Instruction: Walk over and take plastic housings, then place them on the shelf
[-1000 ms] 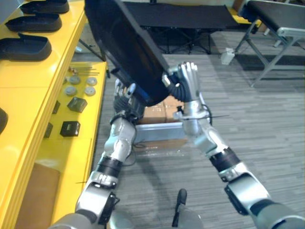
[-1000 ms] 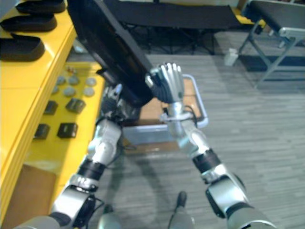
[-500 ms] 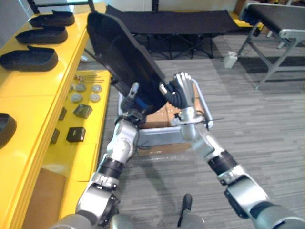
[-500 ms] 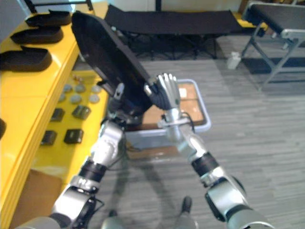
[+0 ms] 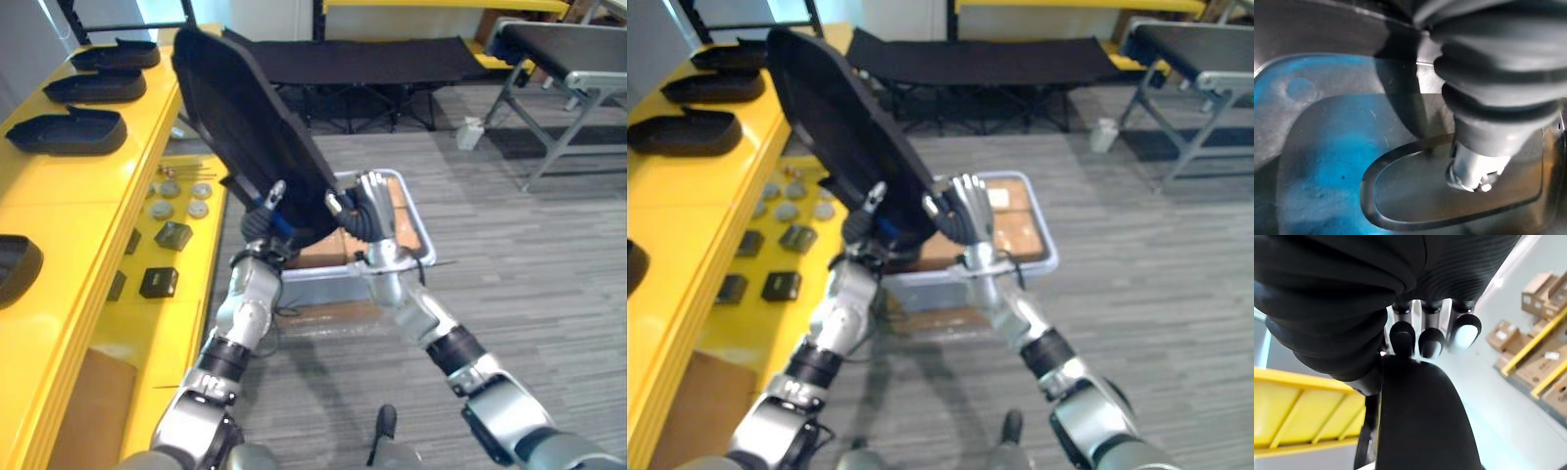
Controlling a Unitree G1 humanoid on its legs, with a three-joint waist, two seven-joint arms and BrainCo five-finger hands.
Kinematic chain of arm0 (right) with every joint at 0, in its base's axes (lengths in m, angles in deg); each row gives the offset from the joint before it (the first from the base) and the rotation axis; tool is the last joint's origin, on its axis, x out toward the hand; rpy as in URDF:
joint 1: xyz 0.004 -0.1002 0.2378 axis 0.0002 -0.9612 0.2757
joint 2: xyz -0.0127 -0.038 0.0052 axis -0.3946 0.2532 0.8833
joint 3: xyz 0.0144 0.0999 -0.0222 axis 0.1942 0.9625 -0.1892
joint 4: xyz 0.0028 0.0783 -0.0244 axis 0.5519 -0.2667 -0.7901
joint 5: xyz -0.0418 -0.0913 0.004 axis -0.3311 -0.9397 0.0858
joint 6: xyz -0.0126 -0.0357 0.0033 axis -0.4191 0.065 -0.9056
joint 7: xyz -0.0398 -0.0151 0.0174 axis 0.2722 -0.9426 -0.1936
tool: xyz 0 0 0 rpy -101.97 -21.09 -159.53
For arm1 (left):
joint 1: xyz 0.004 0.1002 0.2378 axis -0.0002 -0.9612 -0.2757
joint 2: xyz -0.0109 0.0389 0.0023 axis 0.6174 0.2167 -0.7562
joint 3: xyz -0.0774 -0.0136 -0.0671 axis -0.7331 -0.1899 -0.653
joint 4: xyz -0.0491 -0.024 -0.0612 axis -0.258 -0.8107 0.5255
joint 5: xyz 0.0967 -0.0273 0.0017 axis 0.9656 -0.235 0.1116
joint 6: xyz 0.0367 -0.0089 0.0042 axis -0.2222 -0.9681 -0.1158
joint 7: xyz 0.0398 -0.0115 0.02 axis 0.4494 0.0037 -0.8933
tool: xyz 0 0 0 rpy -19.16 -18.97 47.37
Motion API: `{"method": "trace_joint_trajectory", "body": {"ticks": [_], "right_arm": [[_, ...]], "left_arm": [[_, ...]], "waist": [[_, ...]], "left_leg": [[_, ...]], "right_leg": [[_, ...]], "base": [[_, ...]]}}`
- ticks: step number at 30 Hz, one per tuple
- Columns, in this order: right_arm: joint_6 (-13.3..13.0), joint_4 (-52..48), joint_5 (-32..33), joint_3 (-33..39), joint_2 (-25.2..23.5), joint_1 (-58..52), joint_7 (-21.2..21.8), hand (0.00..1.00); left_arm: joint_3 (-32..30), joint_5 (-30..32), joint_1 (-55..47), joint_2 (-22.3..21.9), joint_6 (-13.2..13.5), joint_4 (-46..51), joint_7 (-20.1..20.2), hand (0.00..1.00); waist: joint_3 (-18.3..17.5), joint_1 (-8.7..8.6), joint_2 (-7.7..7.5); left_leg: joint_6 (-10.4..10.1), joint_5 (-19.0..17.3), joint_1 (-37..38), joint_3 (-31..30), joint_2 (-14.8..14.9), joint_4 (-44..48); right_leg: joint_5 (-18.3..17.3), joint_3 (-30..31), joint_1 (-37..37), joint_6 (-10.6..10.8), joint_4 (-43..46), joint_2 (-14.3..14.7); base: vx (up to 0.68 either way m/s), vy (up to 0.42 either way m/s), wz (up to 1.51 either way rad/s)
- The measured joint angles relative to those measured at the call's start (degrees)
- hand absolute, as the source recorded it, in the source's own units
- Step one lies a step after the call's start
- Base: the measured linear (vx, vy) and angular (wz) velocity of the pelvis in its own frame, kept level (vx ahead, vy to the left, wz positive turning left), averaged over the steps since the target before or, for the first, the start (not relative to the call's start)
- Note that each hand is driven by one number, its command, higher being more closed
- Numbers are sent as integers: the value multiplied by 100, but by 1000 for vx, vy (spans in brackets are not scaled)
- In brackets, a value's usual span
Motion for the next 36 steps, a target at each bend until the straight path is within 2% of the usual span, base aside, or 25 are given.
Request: {"method": "trace_joint_trajectory", "body": {"ticks": [3,4,8,13,17,20,23,28,30,32,34,36], "right_arm": [[-51,-12,8,-44,-33,-162,1,100],[-56,-12,9,-45,-41,-179,2,0],[-114,-31,135,-58,-50,-346,19,0],[-150,-73,468,-141,-26,-425,244,0],[-311,-88,1064,-143,-31,-510,545,0],[-363,-491,1771,-96,-39,-609,917,0],[-371,-1243,2514,-34,-92,-640,1473,0],[-293,-2485,3908,446,-287,-616,2322,0],[-228,-2818,4563,827,-262,-595,2572,0],[-153,-2978,4926,1012,-236,-596,2685,0],[-100,-3285,5549,1372,-145,-632,2876,0],[-94,-3587,5859,1679,-86,-760,3010,0]], "left_arm": [[-15,283,-222,3,14,136,-20,100],[-16,335,-231,5,18,138,-29,100],[-16,910,-410,27,35,317,-115,100],[-19,1209,-648,29,53,455,-171,100],[-15,2070,-772,20,50,579,-450,100],[-83,2939,-948,-54,52,928,-756,100],[-248,3649,-976,-230,43,951,-1073,100],[-483,4780,-1175,-432,5,885,-1597,100],[-658,5151,-1333,-424,-23,760,-1825,100],[-795,5272,-1427,-413,-33,686,-1985,100],[-1099,5500,-1482,-420,-79,504,-2281,100],[-1308,5728,-1502,-419,-78,487,-2504,100]], "waist": [[-50,26,-14],[-51,38,-16],[-84,36,-22],[-92,30,-20],[-92,37,-20],[-123,38,21],[-227,22,72],[-325,-5,57],[-355,-17,51],[-419,-61,32],[-488,-133,24],[-521,-134,30]], "left_leg": [[0,0,3,-3,0,-11],[0,0,5,-4,0,-11],[4,-40,94,-4,2,17],[-9,-89,94,-3,4,19],[-7,-91,102,-2,15,-32],[-17,-45,181,48,29,-85],[-30,-59,215,93,51,-87],[-21,-133,423,253,56,-93],[-7,-198,542,333,55,-82],[-3,-229,571,354,56,-93],[-10,-265,589,399,56,-112],[-11,-263,592,522,58,-149]], "right_leg": [[0,-15,16,0,0,-2],[0,-15,19,0,0,-2],[-21,-14,116,8,-4,-1],[-100,-13,92,-15,-49,2],[-131,-54,85,-15,-40,6],[-89,-55,94,-56,-3,24],[-46,-50,109,-12,-1,42],[-49,78,203,-9,-1,56],[-127,119,294,46,-4,52],[-180,137,301,48,-5,54],[-185,151,285,55,-10,54],[-181,208,185,60,-7,56]], "base": [[32,43,3],[-11,30,2],[-41,27,-1],[-59,18,-3],[-34,17,-1],[68,40,-5],[70,43,-5],[22,43,-11],[-53,36,-15],[-46,23,-9],[-38,22,-8],[-21,27,-21]]}}
